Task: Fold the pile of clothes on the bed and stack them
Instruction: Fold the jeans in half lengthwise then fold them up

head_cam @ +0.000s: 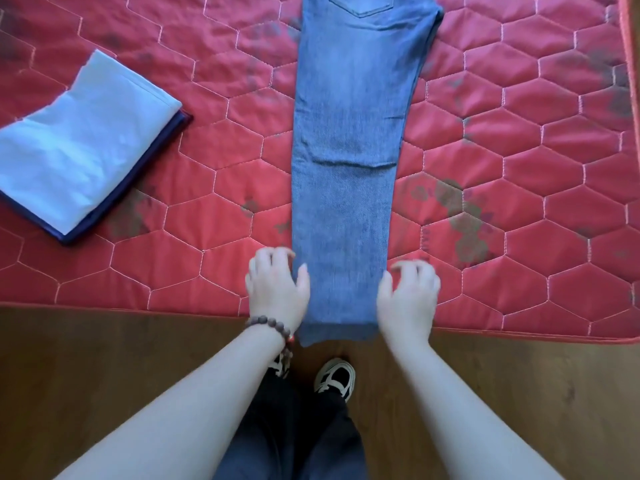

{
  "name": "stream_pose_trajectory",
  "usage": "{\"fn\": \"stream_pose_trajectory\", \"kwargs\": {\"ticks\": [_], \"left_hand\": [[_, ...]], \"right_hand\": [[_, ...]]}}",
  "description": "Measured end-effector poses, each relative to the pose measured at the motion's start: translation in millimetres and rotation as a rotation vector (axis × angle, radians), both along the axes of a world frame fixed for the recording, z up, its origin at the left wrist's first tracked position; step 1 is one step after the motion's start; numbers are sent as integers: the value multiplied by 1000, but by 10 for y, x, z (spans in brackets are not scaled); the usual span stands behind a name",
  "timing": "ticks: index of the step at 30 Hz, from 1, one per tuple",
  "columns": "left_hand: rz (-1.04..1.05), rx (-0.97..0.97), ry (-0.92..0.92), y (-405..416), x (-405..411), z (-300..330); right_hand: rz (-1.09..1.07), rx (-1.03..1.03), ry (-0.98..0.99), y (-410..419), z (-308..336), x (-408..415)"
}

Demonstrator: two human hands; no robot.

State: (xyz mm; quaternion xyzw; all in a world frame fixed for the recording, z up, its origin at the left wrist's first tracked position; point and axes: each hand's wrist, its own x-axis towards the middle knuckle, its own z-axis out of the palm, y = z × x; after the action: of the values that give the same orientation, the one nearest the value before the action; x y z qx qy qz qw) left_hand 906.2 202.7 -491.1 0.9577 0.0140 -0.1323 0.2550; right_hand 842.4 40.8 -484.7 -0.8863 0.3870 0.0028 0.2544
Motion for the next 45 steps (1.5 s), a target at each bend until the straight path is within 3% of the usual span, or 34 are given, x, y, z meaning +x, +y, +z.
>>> {"fn": "stream_pose_trajectory", "kwargs": {"ticks": [4,6,9,13,16,19,21,26,28,31,35,45], "left_hand": [[-199,-13,-238,-407,721,-191],[-293,22,-302,-603,1113,-341],[-440,173,-176,-749,1505,-575],[-534,326,-156,-662,1489,-789],[-539,379,-162,-644,1389,-750],[-577,412,-140,-618,1266,-688],[-608,407,-121,-581,1123,-671],[-662,397,-54,-482,836,-637],[-673,422,-37,-454,754,-631],[-634,415,-32,-413,632,-649],[-634,400,-34,-317,424,-610],[-839,424,-4,104,-273,-584]], "right_hand": [[360,-93,-236,-34,-207,970],[558,-96,-156,-20,-293,1462],[717,-128,91,-120,-548,1882],[652,-321,186,-213,-809,1618],[452,-334,188,-133,-824,1298],[406,-335,230,-25,-734,1037],[438,-346,250,6,-604,979],[618,-236,-138,-112,-454,1753],[749,-147,5,-105,-529,2125],[786,-278,188,-140,-762,2217],[616,-331,196,-210,-774,1809],[671,-307,187,103,-758,240]]}}
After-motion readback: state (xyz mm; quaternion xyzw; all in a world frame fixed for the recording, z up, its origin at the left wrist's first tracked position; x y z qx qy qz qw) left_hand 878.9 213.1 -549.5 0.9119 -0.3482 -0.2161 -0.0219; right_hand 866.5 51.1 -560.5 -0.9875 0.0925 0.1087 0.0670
